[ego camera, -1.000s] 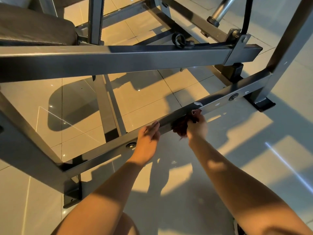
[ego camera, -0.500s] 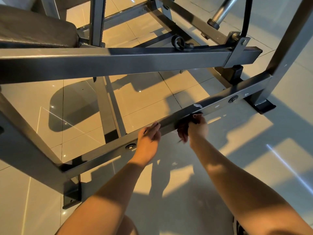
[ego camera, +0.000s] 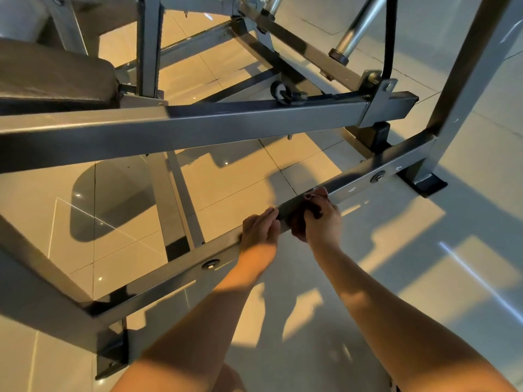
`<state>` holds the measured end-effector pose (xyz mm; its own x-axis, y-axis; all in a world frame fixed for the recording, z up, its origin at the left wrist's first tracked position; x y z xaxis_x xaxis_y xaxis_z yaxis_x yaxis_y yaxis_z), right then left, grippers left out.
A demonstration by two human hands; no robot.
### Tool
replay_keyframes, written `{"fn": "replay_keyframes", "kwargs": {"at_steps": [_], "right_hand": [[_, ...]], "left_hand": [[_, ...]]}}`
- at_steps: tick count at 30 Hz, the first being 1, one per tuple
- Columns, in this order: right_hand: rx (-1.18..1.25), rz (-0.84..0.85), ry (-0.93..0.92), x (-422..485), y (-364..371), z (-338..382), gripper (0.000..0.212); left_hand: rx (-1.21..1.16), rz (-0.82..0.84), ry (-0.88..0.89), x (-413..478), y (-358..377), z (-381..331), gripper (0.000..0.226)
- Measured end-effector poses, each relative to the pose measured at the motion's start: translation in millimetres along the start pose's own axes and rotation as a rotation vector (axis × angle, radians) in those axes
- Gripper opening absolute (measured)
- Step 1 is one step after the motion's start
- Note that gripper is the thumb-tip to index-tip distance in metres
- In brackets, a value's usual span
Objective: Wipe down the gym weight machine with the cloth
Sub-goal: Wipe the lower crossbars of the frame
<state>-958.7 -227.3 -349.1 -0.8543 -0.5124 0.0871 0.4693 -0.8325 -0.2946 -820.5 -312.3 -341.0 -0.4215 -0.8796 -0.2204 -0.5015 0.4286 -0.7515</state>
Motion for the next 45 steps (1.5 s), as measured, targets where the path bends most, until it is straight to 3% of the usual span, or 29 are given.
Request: {"fn": "replay_keyframes", "kwargs": {"at_steps": [2,5,7,12,18,22,24,27,30,33,35,37,41,45], "right_hand": [[-0.045,0.121,-0.169,-13,11,3,0.033],[-0.117,0.259,-0.334,-28,22,7,0.027],[-0.209,0.215,-0.408,-17,16,5,0.025],[-0.358,0.016,-0.323,6,-2,6,0.031],[-0.566,0.305,-0.808,-8,12,-3,0.044],[-0.677,0.402,-0.668,27,-5,-12,0.047],[-0.634,0.337,-0.507,48,-19,-16,0.041],[-0.573,0.246,-0.417,59,-20,-19,0.038],[-0.520,0.288,-0.494,35,-3,-10,0.041],[-0.398,0.355,-0.718,7,5,4,0.032],[-0.509,0.491,-0.792,6,8,-1,0.039],[-0.674,0.577,-0.699,23,3,-11,0.053],[-0.627,0.378,-0.339,59,-20,-11,0.046],[-0.530,0.362,-0.476,37,-8,-1,0.038]], "left_hand": [[-0.035,-0.016,0.011,-1,2,1,0.050],[-0.031,-0.010,0.007,2,3,7,0.037],[-0.023,-0.025,0.040,2,1,8,0.036],[-0.048,-0.026,0.063,2,-2,8,0.036],[-0.095,-0.087,-0.032,3,9,0,0.038],[0.053,-0.006,0.081,9,18,-15,0.044],[0.084,-0.027,0.117,10,19,-18,0.045],[0.016,-0.056,0.070,10,21,-17,0.043],[-0.165,-0.031,-0.017,10,18,-16,0.040],[-0.221,0.002,-0.025,9,16,-15,0.041],[-0.176,0.024,-0.023,8,17,-13,0.043],[-0.067,0.048,-0.005,9,18,-12,0.046],[0.014,0.021,0.009,10,20,-15,0.046],[0.020,0.009,0.025,10,18,-16,0.044]]}}
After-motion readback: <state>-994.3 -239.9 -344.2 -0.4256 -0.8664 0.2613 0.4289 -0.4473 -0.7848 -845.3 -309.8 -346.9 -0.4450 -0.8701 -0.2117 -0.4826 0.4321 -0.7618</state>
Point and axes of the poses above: each hand's wrist, its own x-axis towards the middle knuckle, its own y-axis out of the palm, z = x × y, the point moved 3 cm from there along x, towards the middle knuckle, and after that the axes turned 14 degrees about -y, right-handed, at the moved point
